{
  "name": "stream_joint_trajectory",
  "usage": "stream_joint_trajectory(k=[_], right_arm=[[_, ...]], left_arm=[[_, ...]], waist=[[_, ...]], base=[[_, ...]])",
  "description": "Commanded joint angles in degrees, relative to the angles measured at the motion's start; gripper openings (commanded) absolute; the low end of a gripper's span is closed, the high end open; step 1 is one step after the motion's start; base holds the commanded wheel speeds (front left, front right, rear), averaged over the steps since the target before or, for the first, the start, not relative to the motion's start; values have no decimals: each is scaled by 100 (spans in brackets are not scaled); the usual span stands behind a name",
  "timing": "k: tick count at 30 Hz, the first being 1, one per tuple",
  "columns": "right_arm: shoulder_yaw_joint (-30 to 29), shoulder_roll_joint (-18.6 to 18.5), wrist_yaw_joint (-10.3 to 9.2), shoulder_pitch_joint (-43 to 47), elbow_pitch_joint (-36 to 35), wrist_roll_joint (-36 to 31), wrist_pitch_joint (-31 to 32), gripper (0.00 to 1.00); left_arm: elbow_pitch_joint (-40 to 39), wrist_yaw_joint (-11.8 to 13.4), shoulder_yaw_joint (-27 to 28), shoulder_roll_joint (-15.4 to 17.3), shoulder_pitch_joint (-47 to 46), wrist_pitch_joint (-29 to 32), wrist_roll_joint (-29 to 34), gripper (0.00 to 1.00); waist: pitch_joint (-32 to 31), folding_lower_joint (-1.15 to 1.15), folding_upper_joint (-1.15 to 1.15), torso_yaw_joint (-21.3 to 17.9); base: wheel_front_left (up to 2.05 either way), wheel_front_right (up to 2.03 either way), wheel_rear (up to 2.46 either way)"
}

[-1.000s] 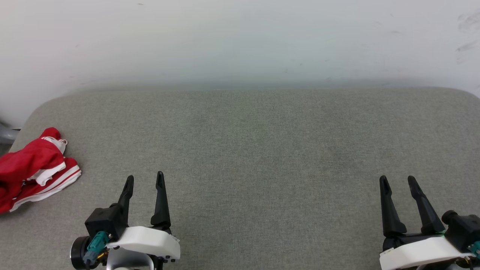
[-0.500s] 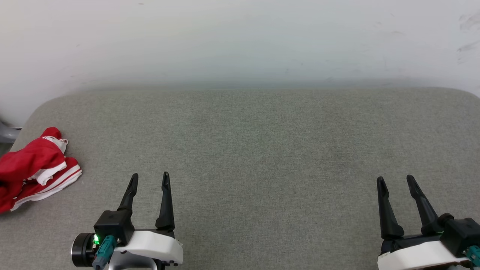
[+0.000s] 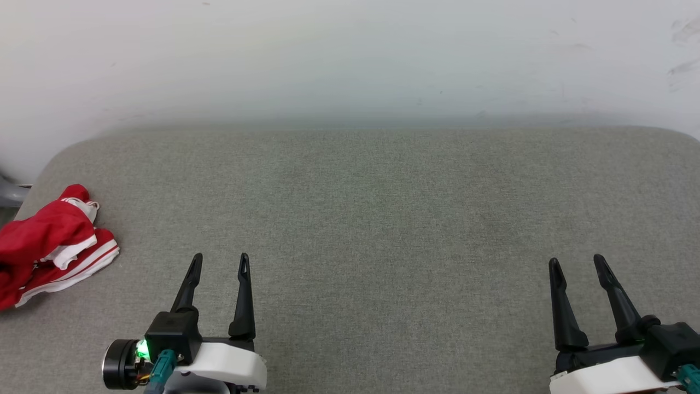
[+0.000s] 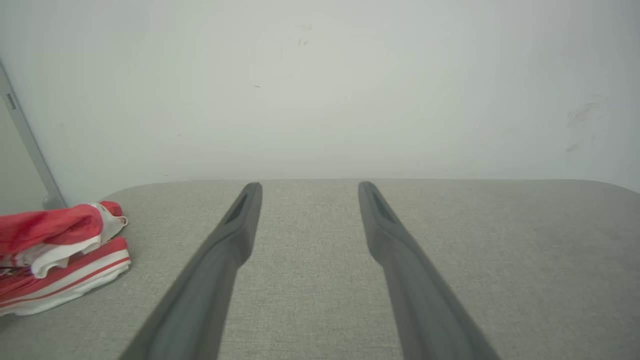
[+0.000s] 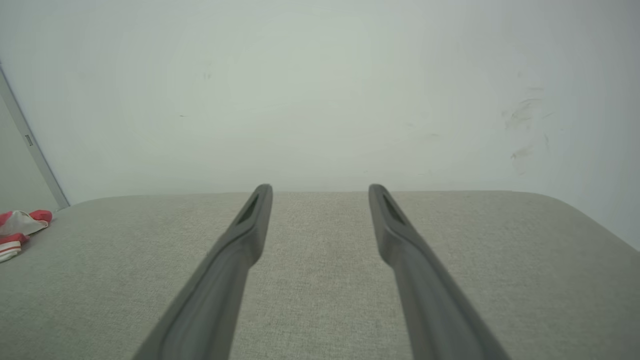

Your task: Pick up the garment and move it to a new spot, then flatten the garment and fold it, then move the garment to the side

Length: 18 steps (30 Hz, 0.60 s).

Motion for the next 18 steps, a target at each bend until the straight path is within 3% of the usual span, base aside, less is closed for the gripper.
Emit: stream_joint_trajectory(k=[1,18], right_arm=[[15,-19,-2,61,-47,-113,-45,100],[-22,-18,-2,40,91,132,-61,100]], left_arm=[[-2,-38,29,-6,61,-56,112,100],[155,-156,133,-44,51,-79,-61,100]], waist=[[-3,0,0,-3],[1,0,0,-8]], base=[[0,0,0],[0,0,0]])
